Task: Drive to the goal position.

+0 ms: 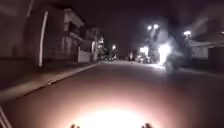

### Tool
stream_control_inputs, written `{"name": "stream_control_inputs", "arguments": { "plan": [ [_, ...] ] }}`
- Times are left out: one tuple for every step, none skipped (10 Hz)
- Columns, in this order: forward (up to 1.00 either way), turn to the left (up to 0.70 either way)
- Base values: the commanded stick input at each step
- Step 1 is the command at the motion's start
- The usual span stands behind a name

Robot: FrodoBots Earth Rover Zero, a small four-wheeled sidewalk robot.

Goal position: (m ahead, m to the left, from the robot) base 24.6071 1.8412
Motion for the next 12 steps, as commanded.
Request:
{"name": "stream_control_inputs", "arguments": {
  "plan": [
    [1.00, 0.00],
    [1.00, 0.00],
    [1.00, -0.09],
    [1.00, -0.40],
    [1.00, -0.40],
    [1.00, -0.31],
    [1.00, -0.15],
    [1.00, 0.00],
    [1.00, 0.00],
    [1.00, -0.06],
    [1.00, -0.31],
    [1.00, -0.40]
  ]
}}
